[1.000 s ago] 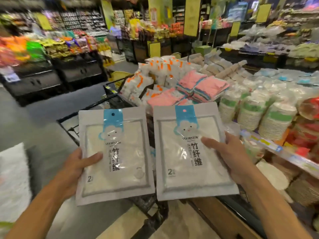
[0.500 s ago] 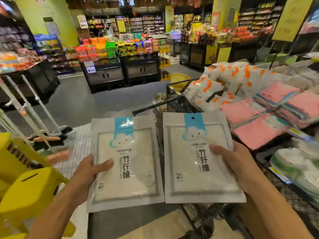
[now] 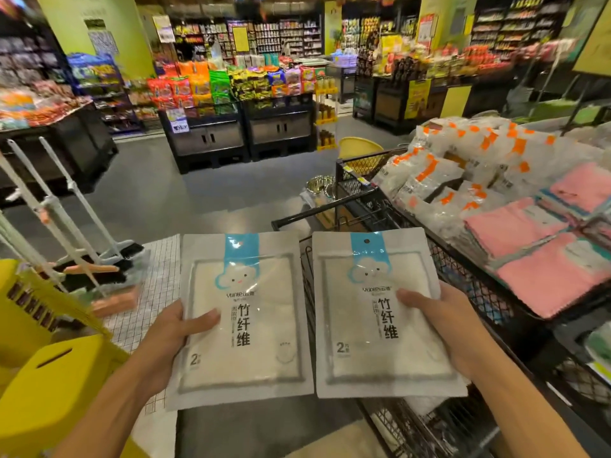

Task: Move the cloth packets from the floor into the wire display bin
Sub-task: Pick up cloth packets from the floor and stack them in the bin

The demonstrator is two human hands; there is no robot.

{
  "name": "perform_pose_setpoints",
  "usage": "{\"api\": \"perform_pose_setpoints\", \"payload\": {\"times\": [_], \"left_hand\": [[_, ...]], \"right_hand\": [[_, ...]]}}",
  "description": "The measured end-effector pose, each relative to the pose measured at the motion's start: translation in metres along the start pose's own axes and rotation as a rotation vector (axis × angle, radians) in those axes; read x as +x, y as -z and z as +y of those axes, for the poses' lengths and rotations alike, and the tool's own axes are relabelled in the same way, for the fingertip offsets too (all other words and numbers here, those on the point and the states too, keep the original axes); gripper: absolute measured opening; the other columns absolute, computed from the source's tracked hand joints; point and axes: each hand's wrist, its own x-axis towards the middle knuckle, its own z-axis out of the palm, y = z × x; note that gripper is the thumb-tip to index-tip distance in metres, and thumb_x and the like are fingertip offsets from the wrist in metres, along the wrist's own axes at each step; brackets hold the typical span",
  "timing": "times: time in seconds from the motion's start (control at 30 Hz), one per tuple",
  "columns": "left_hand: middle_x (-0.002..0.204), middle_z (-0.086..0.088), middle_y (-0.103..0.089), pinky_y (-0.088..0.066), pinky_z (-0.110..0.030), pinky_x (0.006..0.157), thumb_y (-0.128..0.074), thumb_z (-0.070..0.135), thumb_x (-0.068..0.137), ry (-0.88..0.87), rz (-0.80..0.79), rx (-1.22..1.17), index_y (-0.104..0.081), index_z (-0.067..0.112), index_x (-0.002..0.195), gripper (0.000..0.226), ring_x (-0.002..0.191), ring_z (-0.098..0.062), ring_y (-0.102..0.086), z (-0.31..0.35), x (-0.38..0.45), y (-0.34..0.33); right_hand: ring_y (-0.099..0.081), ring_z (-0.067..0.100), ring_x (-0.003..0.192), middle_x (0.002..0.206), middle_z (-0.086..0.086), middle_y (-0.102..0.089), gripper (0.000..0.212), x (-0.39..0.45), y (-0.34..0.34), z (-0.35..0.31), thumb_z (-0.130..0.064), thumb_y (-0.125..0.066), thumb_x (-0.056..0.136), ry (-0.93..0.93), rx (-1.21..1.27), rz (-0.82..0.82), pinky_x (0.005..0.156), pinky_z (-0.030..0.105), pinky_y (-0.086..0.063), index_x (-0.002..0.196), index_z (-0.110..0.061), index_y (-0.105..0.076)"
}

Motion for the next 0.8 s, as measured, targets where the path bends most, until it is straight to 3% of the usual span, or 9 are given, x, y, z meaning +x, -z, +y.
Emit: {"api": "perform_pose_setpoints", "payload": {"times": [0.07, 0.1, 0.2, 0.27, 0.37, 0.6, 0.8], "left_hand": [[0.117, -0.027, -0.072, -0.06, -0.058, 0.082, -0.092, 0.021, 0.065, 0.01, -0.008, -0.015, -0.064, 0.004, 0.122, 0.066, 0.1, -0.046, -0.072, 0.002, 0.024, -0.005], [0.118, -0.027, -0.071, -0.061, -0.057, 0.081, -0.087, 0.017, 0.069, 0.027, -0.008, -0.004, -0.063, 0.003, 0.122, 0.06, 0.1, -0.045, -0.072, 0.002, 0.038, -0.007], [0.117, -0.025, -0.072, -0.058, -0.059, 0.088, -0.104, 0.034, 0.04, 0.065, -0.028, 0.056, -0.06, 0.002, 0.125, 0.101, 0.104, -0.046, -0.071, 0.006, 0.08, -0.018], [0.117, -0.023, -0.073, -0.061, -0.055, 0.085, -0.105, 0.038, 0.028, 0.077, -0.048, 0.089, -0.059, 0.003, 0.126, 0.114, 0.104, -0.045, -0.071, 0.011, 0.111, -0.028], [0.118, -0.024, -0.072, -0.064, -0.048, 0.074, -0.105, 0.038, 0.027, 0.122, -0.108, 0.108, -0.059, 0.004, 0.128, 0.117, 0.104, -0.045, -0.072, 0.017, 0.159, -0.05], [0.109, -0.024, -0.075, -0.064, -0.05, 0.07, -0.102, 0.05, 0.024, 0.164, -0.266, 0.233, -0.067, 0.002, 0.117, 0.11, 0.096, -0.043, -0.074, 0.011, 0.264, -0.113], [0.116, -0.024, -0.073, -0.064, -0.048, 0.074, -0.104, 0.045, 0.029, 0.298, -0.456, 0.266, -0.064, 0.004, 0.124, 0.111, 0.101, -0.043, -0.073, -0.011, 0.369, -0.153]], "right_hand": [[-0.079, 0.03, 0.084, 0.096, 0.011, -0.081, 0.019, 0.025, 0.002, 0.006, -0.009, -0.072, 0.093, -0.008, -0.003, 0.015, 0.073, 0.043, -0.064, 0.112, -0.009, -0.07], [-0.079, 0.031, 0.084, 0.096, 0.011, -0.081, 0.019, 0.039, 0.004, 0.01, -0.008, -0.072, 0.093, -0.021, 0.011, 0.022, 0.077, 0.046, -0.062, 0.112, -0.009, -0.07], [-0.079, 0.033, 0.088, 0.099, 0.012, -0.081, 0.022, 0.079, 0.01, 0.016, -0.009, -0.072, 0.092, -0.076, 0.061, 0.039, 0.086, 0.054, -0.06, 0.114, -0.011, -0.069], [-0.078, 0.035, 0.092, 0.102, 0.012, -0.08, 0.025, 0.102, 0.016, 0.021, -0.009, -0.072, 0.093, -0.101, 0.087, 0.062, 0.09, 0.058, -0.059, 0.118, -0.011, -0.069], [-0.077, 0.036, 0.095, 0.103, 0.012, -0.08, 0.025, 0.133, 0.028, 0.026, -0.01, -0.073, 0.093, -0.135, 0.115, 0.114, 0.092, 0.06, -0.058, 0.117, -0.012, -0.07], [-0.079, 0.033, 0.09, 0.099, 0.01, -0.081, 0.02, 0.172, 0.066, 0.044, -0.012, -0.071, 0.094, -0.209, 0.151, 0.35, 0.09, 0.059, -0.059, 0.114, -0.014, -0.069], [-0.079, 0.033, 0.086, 0.098, 0.011, -0.081, 0.024, 0.2, 0.078, 0.071, -0.009, -0.07, 0.094, -0.272, 0.213, 0.587, 0.081, 0.052, -0.062, 0.118, -0.012, -0.067]]}}
